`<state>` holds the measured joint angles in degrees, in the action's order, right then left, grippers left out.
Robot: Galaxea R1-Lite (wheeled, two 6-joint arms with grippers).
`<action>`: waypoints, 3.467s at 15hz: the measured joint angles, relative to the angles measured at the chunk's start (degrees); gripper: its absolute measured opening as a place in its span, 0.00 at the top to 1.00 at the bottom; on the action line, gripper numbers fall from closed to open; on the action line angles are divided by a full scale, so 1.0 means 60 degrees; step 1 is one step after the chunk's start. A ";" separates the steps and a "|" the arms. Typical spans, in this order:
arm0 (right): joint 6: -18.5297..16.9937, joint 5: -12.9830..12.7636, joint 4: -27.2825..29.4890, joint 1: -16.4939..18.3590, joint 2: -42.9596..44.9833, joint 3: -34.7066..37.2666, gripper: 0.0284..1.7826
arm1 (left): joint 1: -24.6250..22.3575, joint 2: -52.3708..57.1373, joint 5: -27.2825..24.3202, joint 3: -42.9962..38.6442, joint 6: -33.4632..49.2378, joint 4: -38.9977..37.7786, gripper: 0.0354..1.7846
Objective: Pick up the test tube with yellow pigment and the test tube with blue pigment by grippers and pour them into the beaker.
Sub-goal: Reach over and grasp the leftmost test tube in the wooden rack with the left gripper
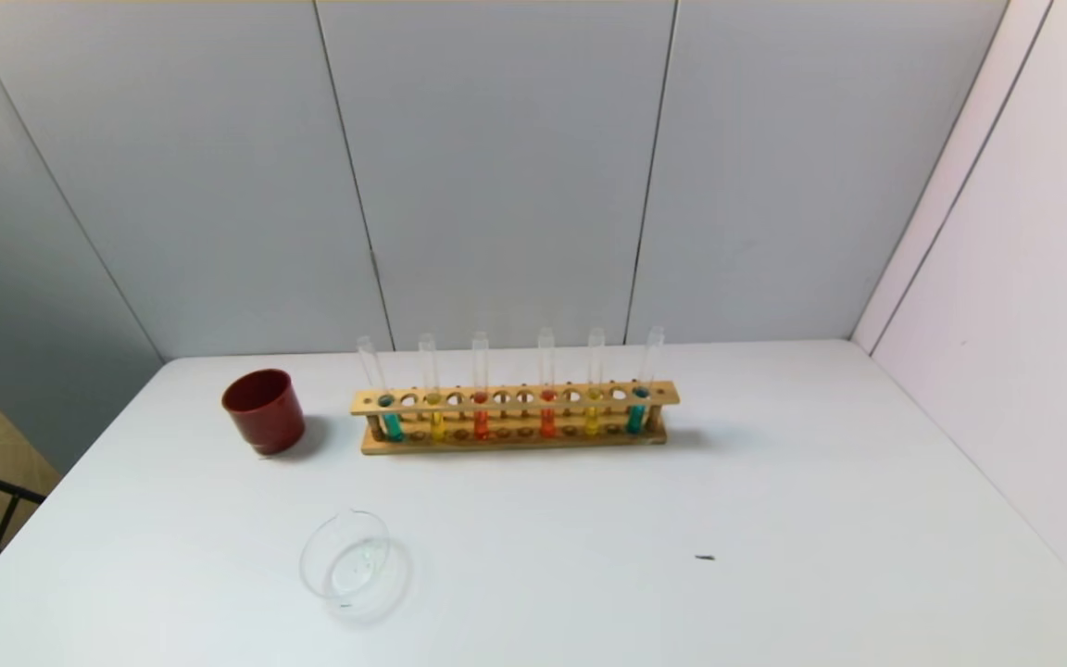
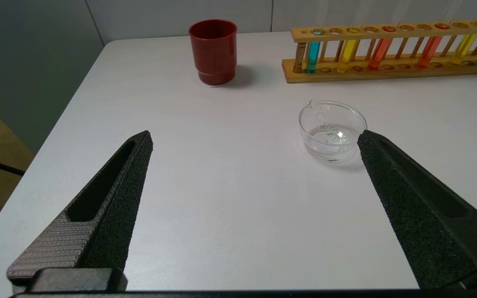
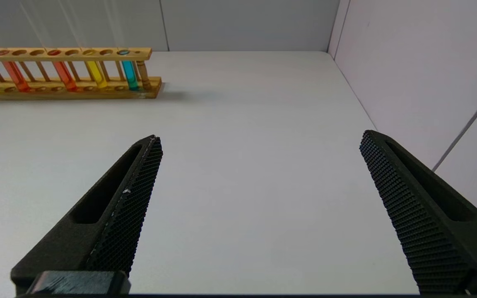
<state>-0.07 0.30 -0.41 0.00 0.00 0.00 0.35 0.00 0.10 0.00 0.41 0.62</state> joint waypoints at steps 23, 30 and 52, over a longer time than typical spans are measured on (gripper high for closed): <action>-0.0004 0.0000 0.0000 0.0000 0.0000 0.0000 0.02 | 0.0004 -0.0459 -0.0425 0.1335 -0.0280 0.0662 0.02; -0.0004 0.0000 -0.0004 0.0000 0.0000 0.0000 0.02 | 0.0142 -0.4005 -0.1457 0.3251 -0.0703 -0.0345 0.02; -0.0004 0.0004 0.0000 0.0000 0.0000 0.0000 0.02 | 0.1745 -1.5563 -0.1241 0.4864 -0.0683 -1.0269 0.02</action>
<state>-0.10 0.33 -0.41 0.00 0.00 0.00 10.83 -93.38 -7.35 29.18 -3.68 -60.99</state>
